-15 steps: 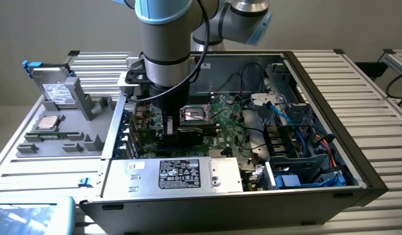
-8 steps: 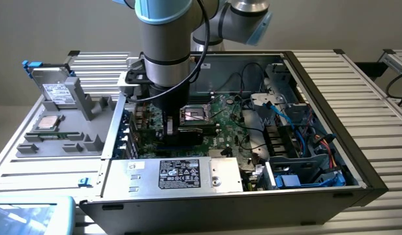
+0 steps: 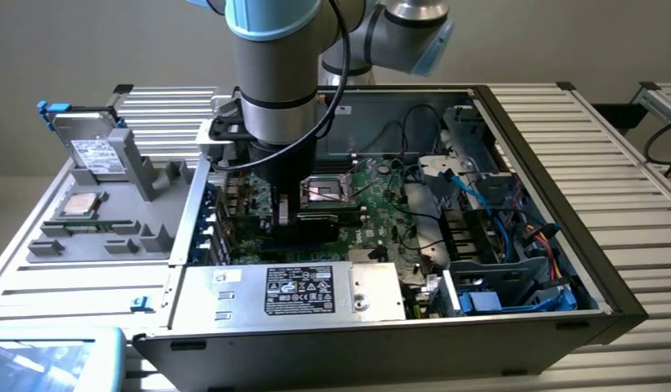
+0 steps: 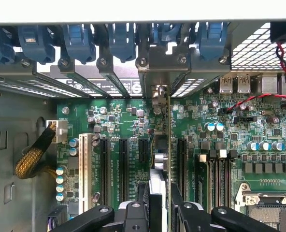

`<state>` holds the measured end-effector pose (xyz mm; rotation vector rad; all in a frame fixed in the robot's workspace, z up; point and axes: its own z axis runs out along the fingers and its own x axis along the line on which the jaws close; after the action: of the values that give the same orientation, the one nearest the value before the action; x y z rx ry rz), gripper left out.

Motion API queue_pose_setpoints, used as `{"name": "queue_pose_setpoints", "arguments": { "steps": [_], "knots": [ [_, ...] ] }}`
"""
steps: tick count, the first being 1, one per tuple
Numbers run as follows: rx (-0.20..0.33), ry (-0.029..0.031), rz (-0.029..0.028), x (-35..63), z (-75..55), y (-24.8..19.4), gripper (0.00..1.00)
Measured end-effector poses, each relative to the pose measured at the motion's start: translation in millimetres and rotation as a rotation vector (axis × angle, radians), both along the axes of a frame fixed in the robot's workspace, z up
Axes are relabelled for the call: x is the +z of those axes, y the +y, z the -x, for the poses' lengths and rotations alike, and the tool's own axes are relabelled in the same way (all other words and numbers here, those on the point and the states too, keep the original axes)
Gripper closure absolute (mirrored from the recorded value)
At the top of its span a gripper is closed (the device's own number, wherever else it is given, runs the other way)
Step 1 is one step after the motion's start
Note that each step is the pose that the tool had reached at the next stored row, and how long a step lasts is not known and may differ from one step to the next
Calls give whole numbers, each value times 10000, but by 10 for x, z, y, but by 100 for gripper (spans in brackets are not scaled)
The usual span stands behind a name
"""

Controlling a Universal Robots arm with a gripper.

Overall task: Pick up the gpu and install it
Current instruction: 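Insert the gpu into the slot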

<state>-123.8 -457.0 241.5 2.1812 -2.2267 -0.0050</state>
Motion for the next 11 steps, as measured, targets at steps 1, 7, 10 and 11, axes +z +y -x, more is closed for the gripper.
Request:
{"name": "queue_pose_setpoints", "arguments": {
  "steps": [1,7,10,11],
  "knots": [
    [1,0,1,0,1,0,72],
    [-1,-15,1,-7,20,0,72],
    [0,-15,1,-7,20,0,72],
    [0,-14,1,-7,20,0,72]
  ]
}}
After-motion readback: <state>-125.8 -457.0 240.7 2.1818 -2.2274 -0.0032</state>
